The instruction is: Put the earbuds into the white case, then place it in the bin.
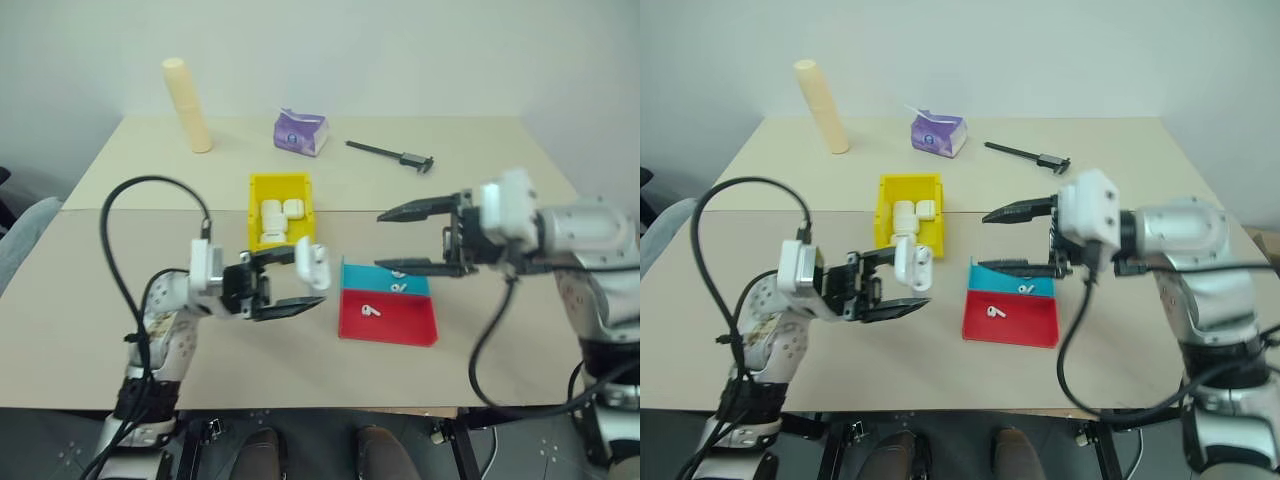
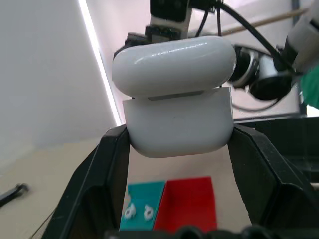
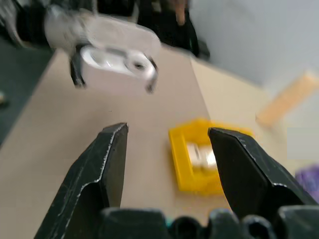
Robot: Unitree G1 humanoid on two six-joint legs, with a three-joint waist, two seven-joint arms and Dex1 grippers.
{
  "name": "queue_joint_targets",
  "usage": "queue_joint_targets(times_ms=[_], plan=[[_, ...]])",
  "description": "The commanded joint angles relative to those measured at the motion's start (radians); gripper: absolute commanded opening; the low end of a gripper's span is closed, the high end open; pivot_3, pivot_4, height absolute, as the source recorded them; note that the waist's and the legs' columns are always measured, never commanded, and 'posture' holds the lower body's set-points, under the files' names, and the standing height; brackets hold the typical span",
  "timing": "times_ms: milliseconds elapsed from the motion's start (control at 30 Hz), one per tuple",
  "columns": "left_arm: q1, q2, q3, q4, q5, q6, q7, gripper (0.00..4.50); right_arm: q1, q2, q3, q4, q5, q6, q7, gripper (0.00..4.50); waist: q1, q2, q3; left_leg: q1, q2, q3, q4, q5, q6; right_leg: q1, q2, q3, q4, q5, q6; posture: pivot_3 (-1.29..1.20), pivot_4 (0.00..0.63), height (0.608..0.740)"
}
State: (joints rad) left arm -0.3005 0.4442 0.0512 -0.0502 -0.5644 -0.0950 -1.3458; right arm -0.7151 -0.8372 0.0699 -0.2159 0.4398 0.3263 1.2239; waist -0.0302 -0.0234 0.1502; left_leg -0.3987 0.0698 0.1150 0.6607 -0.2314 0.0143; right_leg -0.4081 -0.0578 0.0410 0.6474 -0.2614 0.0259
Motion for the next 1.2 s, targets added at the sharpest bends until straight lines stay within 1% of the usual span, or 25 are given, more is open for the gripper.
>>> queue_joint_targets(times_ms=[33, 100, 200, 267, 400, 633, 700, 900, 1200], plan=[[0.049, 0.048, 0.056, 0.029, 0.038, -0.090, -0.011, 2.71, -0.134, -0.037, 0.139, 0.105, -0.163, 0.020, 0.066, 3.09, -0.002, 0.000, 0.000, -0.001, 0.000, 0.000, 0.000, 0.000, 0.000, -0.001, 0.000, 0.000, 0.000, 0.000, 0.000, 0.00, 0.150, 0.740], [0.090, 0.063, 0.073, 0.024, 0.044, -0.105, 0.010, 2.71, -0.226, -0.033, 0.249, 0.205, -0.277, -0.022, 0.129, 3.09, -0.001, 0.000, 0.000, -0.004, 0.000, 0.000, 0.000, 0.000, 0.000, -0.004, -0.001, 0.000, 0.000, 0.000, 0.000, 0.00, 0.150, 0.740], [0.142, 0.061, 0.088, 0.000, 0.058, -0.128, 0.057, 2.71, -0.360, 0.019, 0.392, 0.389, -0.431, -0.066, 0.194, 3.09, 0.004, 0.000, 0.000, -0.010, 0.000, 0.002, 0.000, 0.000, 0.000, -0.012, -0.001, 0.001, 0.002, 0.000, 0.000, 0.00, 0.150, 0.740], [0.161, 0.053, 0.084, -0.014, 0.067, -0.137, 0.086, 2.71, -0.410, 0.050, 0.439, 0.485, -0.497, -0.103, 0.212, 3.09, 0.008, 0.000, 0.000, -0.012, 0.000, 0.002, 0.000, 0.000, 0.000, -0.014, -0.001, 0.001, 0.002, 0.000, 0.000, 0.00, 0.150, 0.740], [0.219, 0.021, 0.065, -0.086, 0.094, -0.131, 0.187, 2.71, -0.485, 0.100, 0.562, 0.666, -0.660, -0.296, 0.262, 3.09, 0.019, 0.000, 0.000, -0.014, 0.000, 0.007, 0.000, 0.000, 0.000, -0.015, -0.001, -0.001, 0.001, 0.000, 0.000, 0.00, 0.150, 0.740], [0.261, -0.004, 0.034, -0.124, 0.123, -0.150, 0.252, 2.71, -0.549, 0.195, 0.618, 0.897, -0.800, -0.493, 0.246, 3.09, 0.016, 0.001, 0.000, -0.014, 0.000, 0.008, 0.000, 0.000, 0.000, -0.015, -0.001, -0.001, 0.002, 0.001, 0.000, 0.00, 0.150, 0.740], [0.263, -0.004, 0.031, -0.124, 0.127, -0.157, 0.260, 2.71, -0.561, 0.216, 0.630, 0.957, -0.840, -0.547, 0.222, 3.09, 0.012, 0.001, 0.000, -0.013, 0.000, 0.008, 0.000, 0.000, 0.000, -0.015, -0.001, 0.000, 0.003, 0.001, 0.000, 0.00, 0.150, 0.740], [0.281, 0.001, 0.029, -0.141, 0.132, -0.163, 0.282, 2.71, -0.583, 0.277, 0.626, 1.127, -0.918, -0.623, 0.145, 3.09, 0.012, 0.001, 0.000, -0.012, 0.000, 0.009, 0.000, 0.000, 0.000, -0.014, -0.001, 0.000, 0.003, 0.001, 0.000, 0.00, 0.150, 0.740], [0.291, 0.013, 0.023, -0.147, 0.132, -0.169, 0.290, 2.71, -0.584, 0.301, 0.598, 1.190, -0.939, -0.683, 0.158, 3.09, 0.011, 0.001, 0.000, -0.011, 0.000, 0.009, 0.000, 0.000, 0.000, -0.014, -0.001, 0.000, 0.003, 0.001, -0.001, 0.00, 0.150, 0.740]])
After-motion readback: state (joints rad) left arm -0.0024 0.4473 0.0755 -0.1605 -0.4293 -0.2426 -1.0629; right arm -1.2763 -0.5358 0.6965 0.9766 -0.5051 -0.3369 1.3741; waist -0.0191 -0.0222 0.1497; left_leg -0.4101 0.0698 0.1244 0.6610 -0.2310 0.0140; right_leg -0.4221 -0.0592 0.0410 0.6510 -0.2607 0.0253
